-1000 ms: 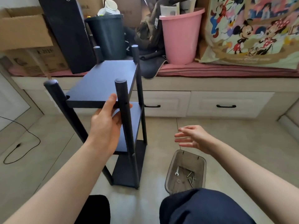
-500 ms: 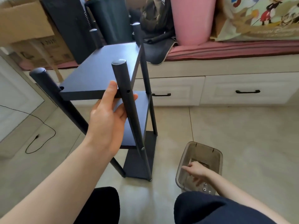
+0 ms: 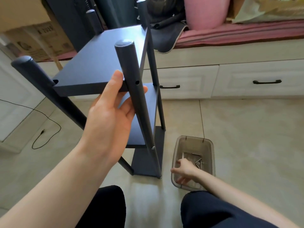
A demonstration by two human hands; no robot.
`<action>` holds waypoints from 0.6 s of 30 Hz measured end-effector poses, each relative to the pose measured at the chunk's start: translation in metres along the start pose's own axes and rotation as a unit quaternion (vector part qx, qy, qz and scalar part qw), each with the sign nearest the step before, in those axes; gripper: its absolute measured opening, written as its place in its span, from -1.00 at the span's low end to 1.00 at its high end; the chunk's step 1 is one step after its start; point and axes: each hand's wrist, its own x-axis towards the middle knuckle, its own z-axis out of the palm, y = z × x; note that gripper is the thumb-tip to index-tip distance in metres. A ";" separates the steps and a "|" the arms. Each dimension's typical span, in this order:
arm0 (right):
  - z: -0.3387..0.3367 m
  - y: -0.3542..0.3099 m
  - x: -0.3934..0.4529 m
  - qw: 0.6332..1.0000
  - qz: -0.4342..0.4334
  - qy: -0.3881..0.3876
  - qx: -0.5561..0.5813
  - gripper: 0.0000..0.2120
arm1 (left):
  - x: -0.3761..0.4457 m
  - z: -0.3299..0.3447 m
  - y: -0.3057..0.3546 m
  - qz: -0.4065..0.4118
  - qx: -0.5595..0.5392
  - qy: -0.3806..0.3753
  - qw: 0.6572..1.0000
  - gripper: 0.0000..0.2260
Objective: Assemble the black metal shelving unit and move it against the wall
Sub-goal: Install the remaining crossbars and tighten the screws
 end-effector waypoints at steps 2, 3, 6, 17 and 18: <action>0.010 -0.005 0.001 1.000 -0.011 -0.027 -0.003 -0.29 | 0.000 -0.001 0.000 -0.004 -0.003 -0.010 1.000 -0.67; 0.016 -0.007 0.002 0.999 -0.015 -0.039 -0.004 -0.29 | 0.001 -0.001 0.001 -0.007 -0.006 -0.014 1.000 -0.67; 0.028 -0.012 0.005 0.996 -0.036 -0.072 -0.027 -0.37 | 0.003 -0.003 0.001 -0.015 -0.014 -0.022 1.000 -0.69; -0.001 0.019 0.054 0.964 -0.050 0.044 -0.256 -0.85 | 0.004 -0.010 0.001 -0.022 -0.028 -0.044 0.998 -0.70; 0.000 0.025 0.058 0.957 -0.037 0.045 -0.285 -0.85 | 0.005 -0.010 0.000 -0.022 -0.028 -0.043 0.998 -0.70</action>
